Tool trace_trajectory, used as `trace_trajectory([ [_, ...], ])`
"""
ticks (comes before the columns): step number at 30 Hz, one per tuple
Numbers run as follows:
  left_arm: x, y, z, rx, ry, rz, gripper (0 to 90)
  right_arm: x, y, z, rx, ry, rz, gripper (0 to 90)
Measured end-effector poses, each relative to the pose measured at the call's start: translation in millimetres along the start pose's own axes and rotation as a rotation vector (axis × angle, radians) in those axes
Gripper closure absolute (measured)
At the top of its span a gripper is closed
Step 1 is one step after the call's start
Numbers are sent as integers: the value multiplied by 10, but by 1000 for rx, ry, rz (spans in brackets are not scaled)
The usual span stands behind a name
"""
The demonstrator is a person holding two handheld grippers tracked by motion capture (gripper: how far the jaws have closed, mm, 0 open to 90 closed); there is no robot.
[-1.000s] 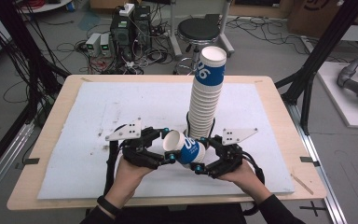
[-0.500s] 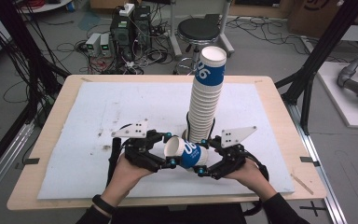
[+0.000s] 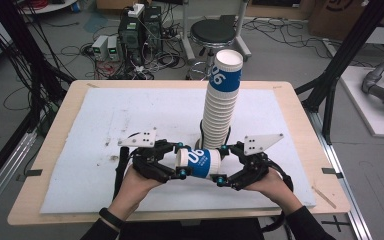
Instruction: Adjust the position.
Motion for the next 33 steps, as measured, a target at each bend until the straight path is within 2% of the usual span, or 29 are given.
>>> trace_trajectory([
  [1, 2, -17, 0, -51, -5, 8, 293, 0, -9, -6, -15, 23, -5, 172],
  [2, -1, -19, -3, -71, -5, 15, 293, -4, -6, -13, -35, 35, -6, 147],
  [8, -28, -8, -13, -128, 10, 34, 294, 33, 37, -46, -99, 68, -35, 146],
  [11, -37, 17, 0, -129, 11, 42, 293, 52, 59, -49, -100, 82, -44, 146],
  [15, -43, 48, 16, -103, 15, 45, 293, 59, 65, -49, -88, 63, -48, 166],
  [17, -35, 49, 19, -86, 1, 53, 293, 52, 46, -50, -85, 54, -53, 180],
  [18, -34, 55, 24, -61, -14, 64, 292, 48, 29, -50, -82, 46, -62, 194],
  [19, -34, 55, 24, -61, -14, 64, 290, 57, 23, -48, -75, 54, -72, 198],
  [20, -29, 57, 21, -16, -23, 72, 281, 50, 22, -46, -67, 42, -73, 205],
  [21, -29, 57, 21, -16, -23, 72, 265, 50, 22, -46, -67, 42, -73, 205],
  [23, -32, 61, 20, 20, -17, 73, 263, 48, 12, -42, -46, 32, -72, 211],
  [24, -46, 78, 20, 86, -11, 70, 247, 45, 8, -38, -36, 27, -74, 220],
  [25, -46, 78, 20, 86, -11, 70, 241, 46, 7, -33, -20, 18, -70, 223],
  [26, -52, 86, 22, 122, -2, 64, 230, 45, 10, -29, 2, 6, -66, 226],
  [27, -59, 96, 23, 158, 5, 59, 230, 45, 10, -29, 2, 6, -66, 226],
  [28, -76, 108, 23, 215, 29, 49, 223, 53, 17, -22, 48, -13, -64, 226],
  [29, -76, 108, 23, 215, 29, 49, 222, 55, 20, -20, 64, -21, -60, 226],
  [30, -99, 138, 39, 295, 46, 42, 218, 65, 26, -18, 85, -30, -62, 226],
  [31, -99, 138, 39, 295, 46, 42, 215, 65, 26, -18, 85, -30, -62, 226],
  [32, -107, 154, 49, 332, 55, 37, 215, 80, 33, -13, 128, -44, -57, 226],
  [33, -112, 169, 60, 363, 68, 30, 215, 80, 33, -13, 128, -44, -57, 226],
])
Point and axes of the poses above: each handheld gripper's, and its own axes: y roughly forward along the jaws, z roughly out of its underside, x roughly to its left, the point moved 3 cm from there along y, roughly forward along the jaws
